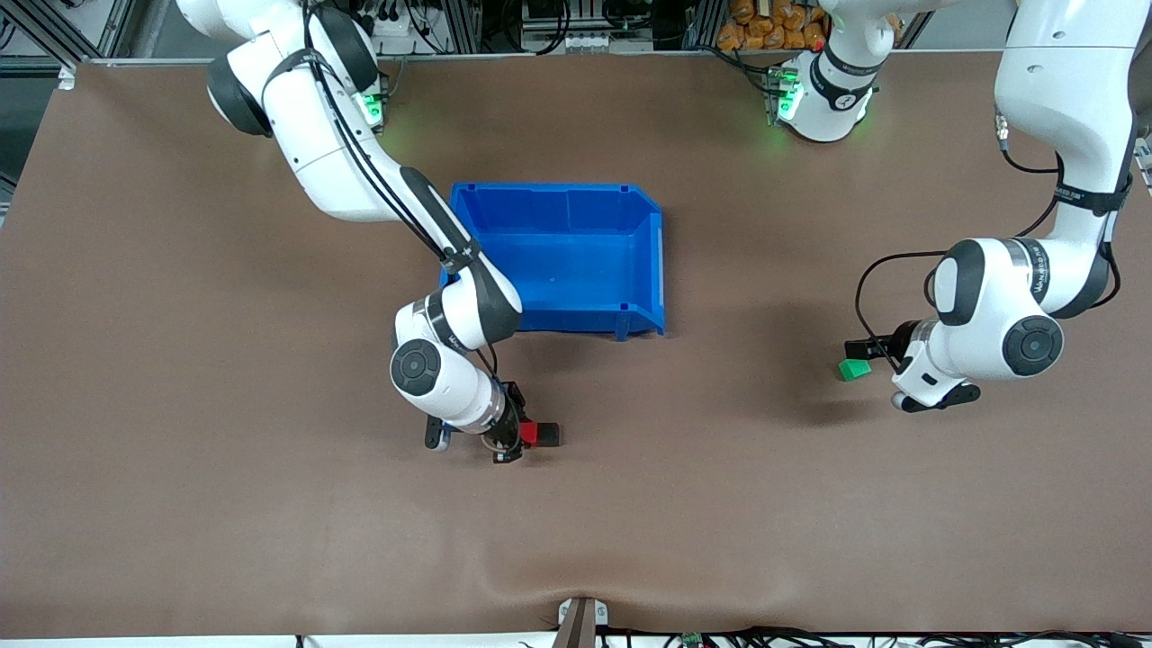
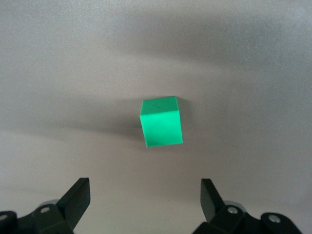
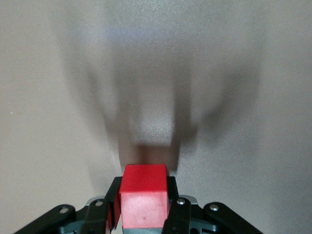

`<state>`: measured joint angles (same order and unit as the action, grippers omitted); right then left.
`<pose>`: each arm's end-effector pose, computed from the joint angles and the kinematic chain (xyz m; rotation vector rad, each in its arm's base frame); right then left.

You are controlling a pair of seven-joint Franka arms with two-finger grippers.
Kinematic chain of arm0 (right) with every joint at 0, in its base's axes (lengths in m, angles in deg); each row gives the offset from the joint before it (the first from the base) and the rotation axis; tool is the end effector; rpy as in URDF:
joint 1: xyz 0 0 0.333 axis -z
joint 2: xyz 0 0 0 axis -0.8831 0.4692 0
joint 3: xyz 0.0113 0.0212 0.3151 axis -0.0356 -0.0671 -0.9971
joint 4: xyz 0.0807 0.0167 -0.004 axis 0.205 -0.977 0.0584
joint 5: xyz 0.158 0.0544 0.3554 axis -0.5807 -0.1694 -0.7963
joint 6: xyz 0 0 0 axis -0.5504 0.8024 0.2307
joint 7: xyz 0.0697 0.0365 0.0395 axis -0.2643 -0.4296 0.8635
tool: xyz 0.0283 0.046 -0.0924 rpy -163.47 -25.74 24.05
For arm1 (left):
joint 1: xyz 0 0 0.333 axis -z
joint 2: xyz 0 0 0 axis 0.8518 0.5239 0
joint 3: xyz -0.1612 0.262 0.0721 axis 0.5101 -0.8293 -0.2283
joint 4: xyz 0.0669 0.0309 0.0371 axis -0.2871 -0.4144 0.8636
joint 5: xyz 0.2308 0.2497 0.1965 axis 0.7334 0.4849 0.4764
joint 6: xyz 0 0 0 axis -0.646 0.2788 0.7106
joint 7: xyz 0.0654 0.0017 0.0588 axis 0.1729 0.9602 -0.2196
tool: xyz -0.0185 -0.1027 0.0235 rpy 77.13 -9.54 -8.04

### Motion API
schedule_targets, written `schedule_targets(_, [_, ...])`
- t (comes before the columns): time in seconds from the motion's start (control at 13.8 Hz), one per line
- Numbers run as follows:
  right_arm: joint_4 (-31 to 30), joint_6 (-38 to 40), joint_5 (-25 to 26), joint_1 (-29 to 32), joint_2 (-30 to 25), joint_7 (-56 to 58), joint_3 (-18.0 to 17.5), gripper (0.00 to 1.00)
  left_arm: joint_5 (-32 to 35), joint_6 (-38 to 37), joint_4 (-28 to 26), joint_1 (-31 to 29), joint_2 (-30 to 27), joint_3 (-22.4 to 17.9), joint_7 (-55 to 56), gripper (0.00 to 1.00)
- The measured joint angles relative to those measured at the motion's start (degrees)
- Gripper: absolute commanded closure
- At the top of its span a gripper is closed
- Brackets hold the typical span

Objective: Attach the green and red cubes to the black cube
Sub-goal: 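Close the left gripper on the green cube while the right gripper holds the red cube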

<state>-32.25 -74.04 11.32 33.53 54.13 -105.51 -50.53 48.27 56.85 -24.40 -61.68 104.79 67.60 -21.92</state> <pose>0.6849 0.3778 0.1879 -2.0069 2.0493 0.1974 0.6058 -0.0158 0.2360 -3.0872 -0.2467 0.4570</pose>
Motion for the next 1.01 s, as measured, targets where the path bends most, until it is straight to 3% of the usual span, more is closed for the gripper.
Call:
schedule_targets(0.14, [0.0, 0.0, 0.0, 0.0, 0.0, 0.0, 0.0, 1.0, -0.04, 0.91, 0.01, -0.01, 0.44, 0.0, 0.65, 0.0])
schedule_targets(0.22, [0.0, 0.0, 0.0, -0.01, 0.0, 0.0, 0.0, 0.94, -0.05, 1.42, 0.01, -0.02, 0.64, 0.0, 0.82, 0.0])
schedule_targets(0.36, [0.01, 0.0, 0.0, -0.05, 0.01, 0.0, 0.0, 0.64, -0.33, 2.29, 0.02, -0.22, 1.04, -0.04, 0.92, 0.0])
schedule_targets(0.43, [0.01, 0.0, 0.02, -0.07, 0.01, 0.0, 0.01, 0.55, -0.89, 2.73, 0.02, -0.58, 1.35, -0.04, 0.93, 0.0])
schedule_targets(0.87, [0.02, 0.09, 0.04, -0.11, 0.2, 0.0, 0.08, 0.44, -1.65, 6.57, 0.11, -1.7, 3.4, 0.06, 0.93, 0.0])
schedule_targets(1.01, [0.03, 0.11, 0.04, -0.11, 0.21, 0.0, 0.15, 0.31, -1.66, 6.83, 0.47, -1.7, 3.79, 0.06, 0.93, 0.0])
